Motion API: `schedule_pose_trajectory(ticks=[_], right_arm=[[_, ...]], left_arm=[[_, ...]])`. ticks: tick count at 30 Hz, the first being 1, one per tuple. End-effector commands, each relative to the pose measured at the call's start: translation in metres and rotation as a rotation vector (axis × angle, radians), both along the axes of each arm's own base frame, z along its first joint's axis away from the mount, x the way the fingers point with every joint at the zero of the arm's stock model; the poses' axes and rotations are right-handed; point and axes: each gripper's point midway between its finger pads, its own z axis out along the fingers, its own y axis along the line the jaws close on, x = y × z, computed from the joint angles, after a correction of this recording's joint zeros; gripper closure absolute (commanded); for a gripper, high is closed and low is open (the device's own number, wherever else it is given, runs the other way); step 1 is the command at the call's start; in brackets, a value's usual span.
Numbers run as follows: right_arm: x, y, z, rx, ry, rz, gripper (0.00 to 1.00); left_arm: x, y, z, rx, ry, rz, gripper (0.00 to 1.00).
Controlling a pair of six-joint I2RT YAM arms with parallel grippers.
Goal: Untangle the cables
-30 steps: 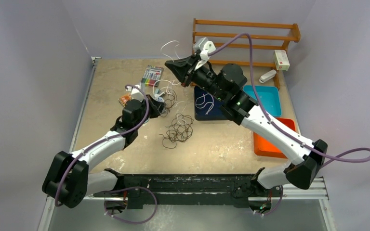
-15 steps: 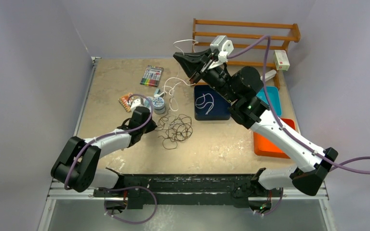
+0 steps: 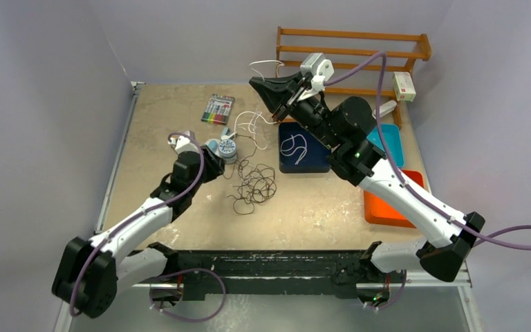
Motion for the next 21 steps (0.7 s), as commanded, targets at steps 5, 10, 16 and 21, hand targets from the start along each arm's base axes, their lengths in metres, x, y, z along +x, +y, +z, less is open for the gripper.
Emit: schedule_pose_trajectory(ticks=[5,10,16,21], right_arm=[[0.003,-0.004,0.01,0.05,-0.016,-0.022,1.0],[0.01,-0.003,0.004,0.047,0.008,-0.045,1.0],[0.01,0.001,0.004,0.048,0.015,-0.027,1.0],[0.011,0.0,0.006,0.066,0.025,-0.029,1.0]], left_arm=[[-0.004,-0.012,0.085,-0.105,-0.27,-0.096,0.52],[-0.015,-0.016,0.104,-0.146,-0.354,-0.151,0.5],[-0.03,-0.045,0.127,-0.23,-0.467,-0.331,0.5],[-0.032,-0.063,0.141,-0.282,-0.532,-0.426,0.51]])
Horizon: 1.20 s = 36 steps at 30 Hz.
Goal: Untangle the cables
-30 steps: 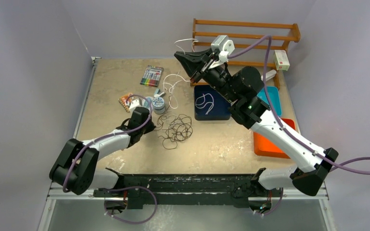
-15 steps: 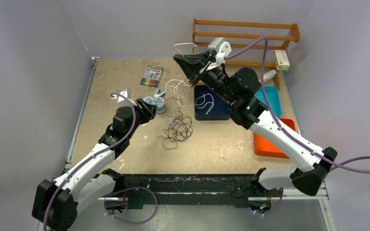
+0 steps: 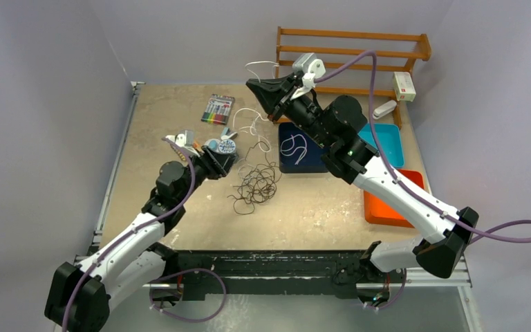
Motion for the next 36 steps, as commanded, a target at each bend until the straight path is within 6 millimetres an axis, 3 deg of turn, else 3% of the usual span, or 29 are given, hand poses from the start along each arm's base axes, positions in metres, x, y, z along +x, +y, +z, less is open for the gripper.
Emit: schedule_pose_trajectory(ticks=[1,8,19,26,31,36], right_arm=[[-0.003,-0.011,0.029,0.094,-0.027,-0.02,1.0],[0.017,-0.013,0.03,0.164,0.048,-0.087,1.0],[0.018,-0.004,0.038,0.171,0.035,-0.062,1.0],[-0.002,0.006,0.044,0.126,-0.038,0.045,1.0],[-0.021,0.012,0.038,0.054,-0.104,0.131,1.0],[-0.05,0.014,0.04,0.012,-0.201,0.242,1.0]], left_arm=[[-0.005,-0.022,0.042,-0.072,-0.167,-0.133,0.51],[-0.009,-0.028,0.044,-0.06,-0.183,-0.179,0.52],[0.004,-0.034,0.048,-0.018,-0.222,-0.173,0.54],[0.018,-0.017,0.037,-0.02,-0.178,-0.043,0.58],[0.019,0.004,0.048,-0.033,-0.188,0.07,0.58],[0.018,0.005,0.051,0.013,-0.2,0.067,0.58]])
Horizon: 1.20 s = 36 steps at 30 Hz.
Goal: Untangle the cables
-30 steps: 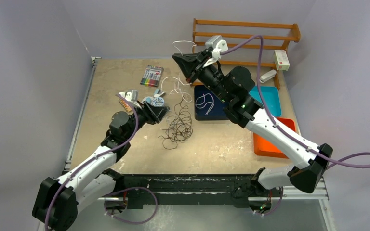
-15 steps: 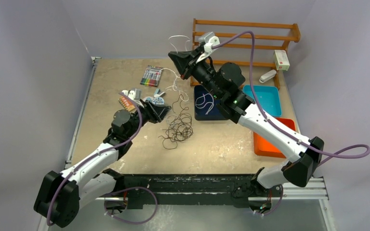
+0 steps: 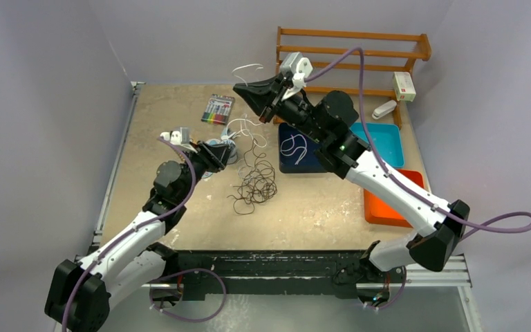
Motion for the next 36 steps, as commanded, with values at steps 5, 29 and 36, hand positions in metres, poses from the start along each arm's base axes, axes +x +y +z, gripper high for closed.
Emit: schedule_pose_trajectory(ticks=[5,29,36], right_arm=[[-0.069,-0.012,0.047,0.01,-0.269,0.218,1.0],[-0.077,-0.005,0.041,-0.026,-0.288,0.283,1.0],[-0.08,-0.003,0.042,-0.024,-0.289,0.307,1.0]], left_arm=[[-0.004,-0.013,0.021,0.03,-0.093,-0.081,0.58],[-0.038,-0.082,0.018,0.14,-0.158,-0.43,0.54],[-0.018,-0.076,0.018,0.154,-0.165,-0.336,0.55]])
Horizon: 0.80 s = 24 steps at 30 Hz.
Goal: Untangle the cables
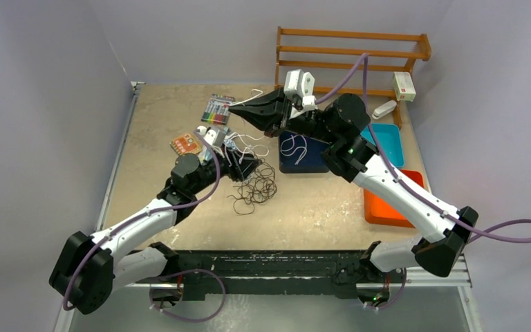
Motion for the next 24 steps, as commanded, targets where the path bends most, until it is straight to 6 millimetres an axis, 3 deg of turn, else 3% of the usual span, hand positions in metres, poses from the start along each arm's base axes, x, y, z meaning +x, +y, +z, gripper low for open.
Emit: schedule_pose_trajectory(ticks=[1,6,11,15,20,24], right_arm=[[-0.01,-0.006,0.027,0.058,-0.058,0.024,1.0],[-0.011,-0.005,0.025,0.057,-0.051,0.038,1.0],[-0.011,-0.005,0.026,0.062,-0.047,0.032,1.0],[-0.009,-0.01,0.031,0.076,-0.05,0.007,1.0],[-0.004,-0.019,0.04,0.102,-0.063,-0.059,1.0],[-0.001,-0.026,0.044,0.116,-0.069,-0.099,1.0]], left_arm=[[0.019,0.001,0.032,-0.027,-0.109,0.063,0.55],[0.028,-0.005,0.036,-0.051,-0.109,0.069,0.62],[0.033,-0.009,0.023,-0.04,-0.057,0.066,0.84],[0.039,-0.003,0.001,-0.012,0.016,0.12,1.0],[0.049,0.015,-0.048,0.041,0.167,0.255,1.0],[0.053,0.04,-0.119,0.178,0.349,0.408,1.0]])
